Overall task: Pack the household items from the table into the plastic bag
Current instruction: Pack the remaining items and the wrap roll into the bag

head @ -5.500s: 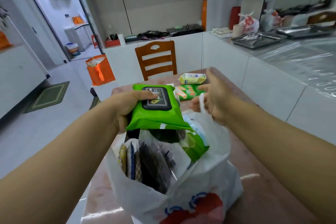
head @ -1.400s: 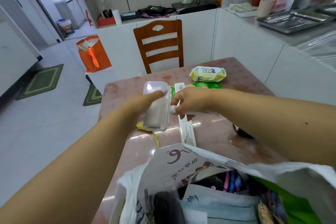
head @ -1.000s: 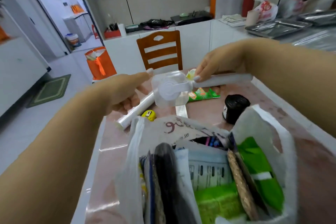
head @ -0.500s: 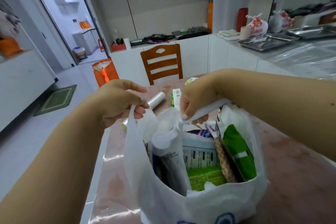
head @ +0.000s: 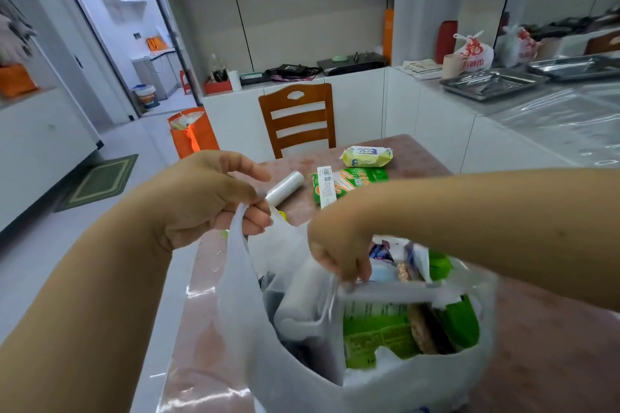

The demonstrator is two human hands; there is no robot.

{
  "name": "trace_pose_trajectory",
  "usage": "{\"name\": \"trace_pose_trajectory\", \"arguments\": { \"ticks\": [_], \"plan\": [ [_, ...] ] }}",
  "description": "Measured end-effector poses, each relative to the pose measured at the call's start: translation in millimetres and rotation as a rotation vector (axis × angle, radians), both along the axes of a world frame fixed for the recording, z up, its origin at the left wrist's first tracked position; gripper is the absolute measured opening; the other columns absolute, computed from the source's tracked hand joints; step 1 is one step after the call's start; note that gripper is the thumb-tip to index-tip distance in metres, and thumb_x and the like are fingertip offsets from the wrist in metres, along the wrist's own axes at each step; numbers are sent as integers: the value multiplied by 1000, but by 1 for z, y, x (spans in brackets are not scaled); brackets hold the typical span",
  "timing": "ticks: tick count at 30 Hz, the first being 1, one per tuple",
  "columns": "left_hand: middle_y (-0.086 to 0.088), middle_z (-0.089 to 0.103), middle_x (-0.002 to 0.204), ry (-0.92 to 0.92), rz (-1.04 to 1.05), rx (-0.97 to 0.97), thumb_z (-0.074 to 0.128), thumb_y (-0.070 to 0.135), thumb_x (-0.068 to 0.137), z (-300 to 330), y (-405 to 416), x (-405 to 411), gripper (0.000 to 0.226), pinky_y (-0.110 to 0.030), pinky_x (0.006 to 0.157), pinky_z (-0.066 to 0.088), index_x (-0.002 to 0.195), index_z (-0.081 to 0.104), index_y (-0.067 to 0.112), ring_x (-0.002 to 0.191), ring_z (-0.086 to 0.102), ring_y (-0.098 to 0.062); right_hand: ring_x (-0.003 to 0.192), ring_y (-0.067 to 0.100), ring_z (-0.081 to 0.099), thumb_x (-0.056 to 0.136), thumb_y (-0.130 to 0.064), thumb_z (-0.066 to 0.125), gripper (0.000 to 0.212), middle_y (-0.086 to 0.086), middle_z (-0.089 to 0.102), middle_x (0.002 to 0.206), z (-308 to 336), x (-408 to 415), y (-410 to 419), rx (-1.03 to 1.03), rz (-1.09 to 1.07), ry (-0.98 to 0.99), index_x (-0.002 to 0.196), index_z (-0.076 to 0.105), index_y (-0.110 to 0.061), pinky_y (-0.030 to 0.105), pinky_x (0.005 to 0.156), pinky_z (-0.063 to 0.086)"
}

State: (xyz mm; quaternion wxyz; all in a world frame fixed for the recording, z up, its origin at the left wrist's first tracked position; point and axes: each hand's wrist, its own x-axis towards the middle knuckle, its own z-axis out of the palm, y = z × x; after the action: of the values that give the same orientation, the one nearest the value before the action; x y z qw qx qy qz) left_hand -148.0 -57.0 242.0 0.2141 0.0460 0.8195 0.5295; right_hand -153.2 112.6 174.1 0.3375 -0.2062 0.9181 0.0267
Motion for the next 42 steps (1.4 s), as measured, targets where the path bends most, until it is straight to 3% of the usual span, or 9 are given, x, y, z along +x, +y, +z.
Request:
{"name": "trace_pose_trajectory", "arguments": {
  "ticks": [5, 11, 19, 23, 25, 27, 30, 35, 42],
  "plan": [
    [-25, 70, 74, -36, -29, -28, 52, -12, 88, -3, -1, -2, 24, -34, 58, 61, 103, 62, 4, 55, 69, -25, 39, -1, 56, 83, -21, 73, 17, -5, 61, 58, -15, 3, 2, -164, 10, 26, 82, 60, -11, 8, 52, 43],
    [-23, 70, 71, -44, -35, -21, 52, -10, 86, -1, 1, -7, 23, -27, 45, 57, 101, 62, 5, 50, 67, -23, 44, 10, 63, 83, -30, 73, 27, -2, 64, 49, -14, -5, 13, -19, -74, -100, 75, 64, -5, 23, 59, 57],
    [-22, 70, 71, -49, -69, -34, 53, -8, 87, -4, 9, -3, 20, -28, 50, 58, 96, 63, 6, 50, 67, -23, 49, 14, 62, 81, -20, 76, 22, 4, 65, 57, 2, -19, -4, -147, -207, -33, 70, 62, -6, 19, 48, 51],
    [-23, 70, 72, -71, -65, 18, 53, -9, 88, -5, 5, -3, 20, -27, 49, 58, 100, 62, 4, 53, 67, -23, 55, 10, 65, 82, -24, 75, 34, -6, 63, 42, -26, -14, -10, 12, -139, -59, 51, 68, -12, 20, 72, 56],
    [-22, 70, 72, -67, -64, 15, 53, -9, 88, -6, 2, -3, 20, -28, 50, 59, 99, 62, 5, 54, 68, -23, 41, -3, 57, 83, -27, 73, 28, -12, 55, 33, -41, -6, -8, 61, -107, -32, 59, 69, -12, 6, 56, 49],
    [-20, 70, 71, -60, -62, 16, 54, -8, 88, -5, -2, -4, 19, -27, 49, 58, 98, 62, 6, 55, 68, -23, 30, -6, 47, 84, -30, 71, 29, -14, 50, 30, -41, 1, -4, 93, -58, -13, 60, 63, -15, 8, 53, 45],
    [-19, 71, 69, -39, -70, 5, 55, -4, 89, -3, -3, -6, 15, -29, 51, 59, 98, 62, 7, 56, 69, -24, 45, 4, 61, 82, -27, 74, 26, -4, 65, 48, -16, -5, 7, -21, -154, -94, 68, 68, -6, 20, 66, 56],
    [-19, 74, 78, 37, -42, -170, 59, 21, 90, -2, -6, -21, 13, -38, 69, 61, 98, 64, 12, 67, 73, -29, 57, 14, 69, 88, -27, 68, 28, 12, 73, 78, 36, -49, 41, -306, -441, 68, 86, 69, 1, 22, 57, 58],
    [-14, 73, 78, 154, 71, -301, 61, 37, 90, -37, 3, -117, 27, -27, 50, 55, 96, 63, 10, 61, 71, -20, 54, 20, 70, 90, -39, 64, 43, 16, 71, 76, 24, -133, 91, -431, -703, 182, 103, 61, 2, 27, 57, 58]
  ]
}}
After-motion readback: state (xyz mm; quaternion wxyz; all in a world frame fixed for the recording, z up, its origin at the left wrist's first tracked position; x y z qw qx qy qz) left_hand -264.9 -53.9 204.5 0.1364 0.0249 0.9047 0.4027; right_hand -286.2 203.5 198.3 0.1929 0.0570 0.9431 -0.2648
